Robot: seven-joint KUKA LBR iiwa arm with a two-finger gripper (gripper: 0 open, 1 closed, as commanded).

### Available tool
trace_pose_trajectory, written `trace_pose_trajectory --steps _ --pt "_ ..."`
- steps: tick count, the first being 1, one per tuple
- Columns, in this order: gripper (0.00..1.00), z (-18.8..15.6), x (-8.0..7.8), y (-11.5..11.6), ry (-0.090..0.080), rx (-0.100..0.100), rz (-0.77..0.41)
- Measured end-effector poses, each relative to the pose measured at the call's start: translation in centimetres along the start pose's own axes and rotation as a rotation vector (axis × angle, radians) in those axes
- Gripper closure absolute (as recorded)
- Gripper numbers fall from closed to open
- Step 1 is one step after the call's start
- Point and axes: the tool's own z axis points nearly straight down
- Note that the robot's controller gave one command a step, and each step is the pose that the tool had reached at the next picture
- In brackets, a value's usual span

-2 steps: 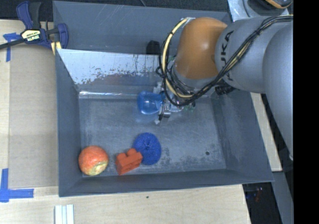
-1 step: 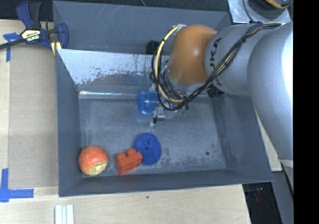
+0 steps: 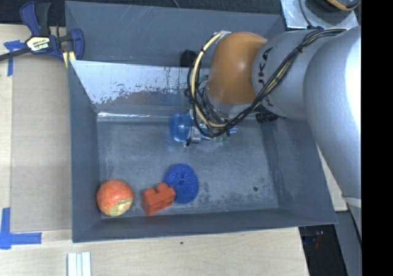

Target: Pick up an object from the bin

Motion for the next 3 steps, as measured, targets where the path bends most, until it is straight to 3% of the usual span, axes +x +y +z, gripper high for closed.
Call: trace_pose_trajectory --steps 2,3 --pt "1.00 -0.9 0.1 0.0 0.000 0.000 0.005" --pt "1.00 -5.5 0.2 -0.1 0.007 0.001 0.006"
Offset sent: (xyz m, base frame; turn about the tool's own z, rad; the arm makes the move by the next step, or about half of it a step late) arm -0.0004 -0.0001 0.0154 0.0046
